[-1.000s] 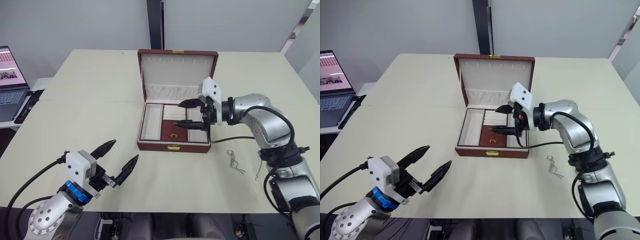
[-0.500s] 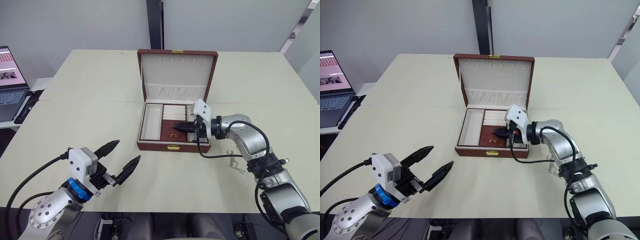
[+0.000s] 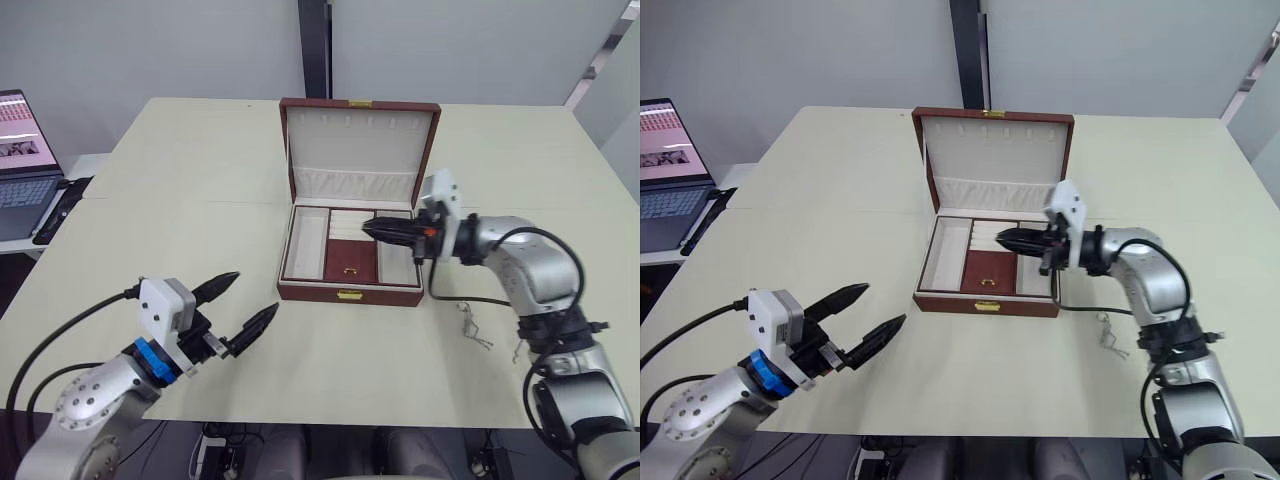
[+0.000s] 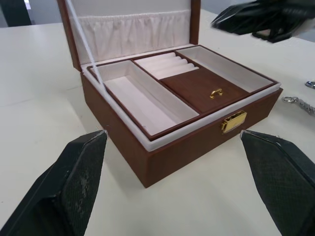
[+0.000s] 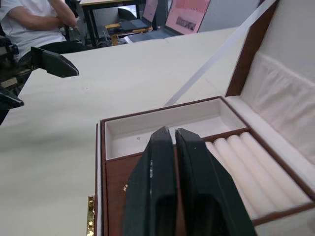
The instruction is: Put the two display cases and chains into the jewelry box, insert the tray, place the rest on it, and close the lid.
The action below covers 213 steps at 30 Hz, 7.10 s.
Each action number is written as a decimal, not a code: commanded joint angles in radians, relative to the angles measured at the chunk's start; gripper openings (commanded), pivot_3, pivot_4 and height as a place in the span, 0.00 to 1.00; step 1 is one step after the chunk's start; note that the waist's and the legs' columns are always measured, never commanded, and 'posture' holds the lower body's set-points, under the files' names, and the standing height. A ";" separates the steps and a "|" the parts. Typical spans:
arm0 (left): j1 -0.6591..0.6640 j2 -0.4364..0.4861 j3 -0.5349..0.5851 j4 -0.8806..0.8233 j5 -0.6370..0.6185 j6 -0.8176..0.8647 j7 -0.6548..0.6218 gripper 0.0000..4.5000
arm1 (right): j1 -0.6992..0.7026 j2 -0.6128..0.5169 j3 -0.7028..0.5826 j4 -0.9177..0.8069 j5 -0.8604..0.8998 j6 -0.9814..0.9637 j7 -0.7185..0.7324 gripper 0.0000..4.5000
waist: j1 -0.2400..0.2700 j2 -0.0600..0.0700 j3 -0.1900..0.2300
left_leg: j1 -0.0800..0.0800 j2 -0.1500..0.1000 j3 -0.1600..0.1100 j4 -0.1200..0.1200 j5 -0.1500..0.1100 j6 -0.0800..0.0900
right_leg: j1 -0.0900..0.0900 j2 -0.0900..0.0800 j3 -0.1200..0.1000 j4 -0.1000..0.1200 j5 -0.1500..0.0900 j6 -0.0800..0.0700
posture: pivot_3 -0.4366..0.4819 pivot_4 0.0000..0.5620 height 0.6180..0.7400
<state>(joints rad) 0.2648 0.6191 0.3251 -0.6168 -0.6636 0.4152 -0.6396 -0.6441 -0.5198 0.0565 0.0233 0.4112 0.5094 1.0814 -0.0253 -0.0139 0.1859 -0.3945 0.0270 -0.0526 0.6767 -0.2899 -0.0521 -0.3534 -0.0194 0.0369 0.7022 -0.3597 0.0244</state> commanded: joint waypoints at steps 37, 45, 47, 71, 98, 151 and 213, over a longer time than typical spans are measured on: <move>-0.191 0.352 0.310 0.810 0.159 -0.161 -0.379 1.00 | 0.544 -0.424 -0.478 0.348 0.010 -0.282 0.050 1.00 | -0.008 0.000 0.001 | 0.002 0.001 0.004 -0.002 0.000 0.000 | 0.000 0.000 0.002 -0.001 0.000 0.000 | 0.48 0.27 1.00; -0.198 0.341 0.289 0.795 0.159 -0.163 -0.382 1.00 | 0.561 -0.419 -0.492 0.305 0.029 -0.263 0.035 1.00 | -0.008 0.000 0.001 | 0.002 0.001 0.004 -0.002 0.000 0.000 | 0.000 0.000 0.002 -0.001 0.000 0.000 | 0.48 0.27 1.00; -0.195 0.326 0.273 0.761 0.156 -0.163 -0.384 1.00 | 0.576 -0.406 -0.511 0.261 0.047 -0.237 0.009 1.00 | -0.007 0.000 0.001 | 0.001 0.001 0.004 -0.002 0.000 0.000 | 0.000 0.000 0.002 -0.001 0.000 0.000 | 0.48 0.27 1.00; -0.373 0.117 -0.239 0.266 0.105 -0.158 -0.534 1.00 | 0.966 0.058 -0.539 -0.483 0.007 -0.112 -0.600 1.00 | -0.006 0.002 -0.001 | 0.002 0.001 0.004 -0.002 0.000 0.000 | 0.001 0.002 0.003 0.000 0.000 0.001 | 0.48 0.27 1.00; -0.383 0.071 -0.321 0.265 0.137 -0.239 -0.562 1.00 | 0.951 0.129 -0.412 -0.353 -0.159 -0.117 -0.752 0.58 | -0.005 0.002 -0.002 | 0.005 0.000 0.004 -0.002 0.000 0.000 | 0.003 0.002 0.004 0.000 0.000 0.001 | 0.48 0.27 1.00; -0.276 0.017 -0.191 0.192 0.113 -0.188 -0.349 1.00 | 0.576 -0.063 -0.415 -0.580 0.306 0.084 -0.612 0.01 | -0.010 0.002 -0.003 | 0.005 0.002 0.004 -0.002 0.000 0.000 | 0.002 0.002 0.005 0.000 0.000 0.001 | 0.48 0.27 1.00; 0.236 -0.240 -0.046 -0.190 0.180 -0.222 0.181 1.00 | -0.122 0.399 0.161 0.295 -0.102 -0.186 -0.207 0.01 | -0.009 0.002 -0.002 | 0.002 0.001 0.002 -0.001 0.000 0.000 | 0.000 0.001 0.003 0.000 0.000 0.000 | 0.48 0.27 1.00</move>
<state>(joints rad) 0.5011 0.3773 0.2797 -0.7954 -0.4857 0.2112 -0.4533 -0.7513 -0.1297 0.2427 0.3349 0.3043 0.3470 0.8715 -0.0347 -0.0122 0.1837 -0.3927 0.0282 -0.0504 0.6753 -0.2900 -0.0522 -0.3537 -0.0185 0.0395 0.7019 -0.3594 0.0248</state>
